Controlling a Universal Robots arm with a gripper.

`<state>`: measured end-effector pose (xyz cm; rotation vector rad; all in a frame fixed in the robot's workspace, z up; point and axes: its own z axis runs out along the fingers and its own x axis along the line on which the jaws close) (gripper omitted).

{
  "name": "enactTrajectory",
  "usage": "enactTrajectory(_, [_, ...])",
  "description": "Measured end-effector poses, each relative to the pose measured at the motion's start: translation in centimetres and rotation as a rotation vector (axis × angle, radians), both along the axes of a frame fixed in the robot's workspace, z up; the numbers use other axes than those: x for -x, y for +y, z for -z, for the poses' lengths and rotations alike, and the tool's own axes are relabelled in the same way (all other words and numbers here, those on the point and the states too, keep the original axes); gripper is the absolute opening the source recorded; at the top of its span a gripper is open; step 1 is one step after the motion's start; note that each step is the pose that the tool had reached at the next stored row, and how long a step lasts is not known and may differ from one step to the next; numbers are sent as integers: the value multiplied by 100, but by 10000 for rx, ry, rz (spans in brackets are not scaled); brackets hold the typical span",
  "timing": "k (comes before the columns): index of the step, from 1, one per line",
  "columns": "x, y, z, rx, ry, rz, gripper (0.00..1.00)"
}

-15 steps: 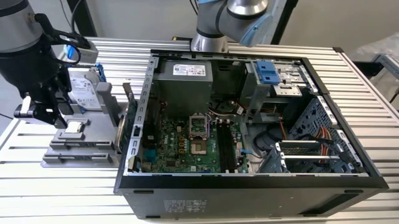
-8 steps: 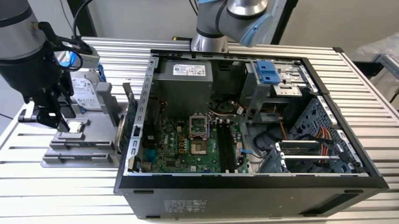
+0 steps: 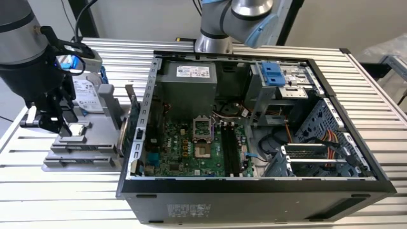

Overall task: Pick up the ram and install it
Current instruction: 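Pick up the ram and move it above insertion slot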

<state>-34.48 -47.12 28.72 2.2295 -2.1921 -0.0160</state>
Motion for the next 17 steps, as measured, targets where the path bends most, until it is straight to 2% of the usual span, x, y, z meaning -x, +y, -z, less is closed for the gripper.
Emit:
enactTrajectory(7, [0,0,12,-2,-3,-1,100])
enactTrajectory(17, [0,0,62,1,1,-1,100])
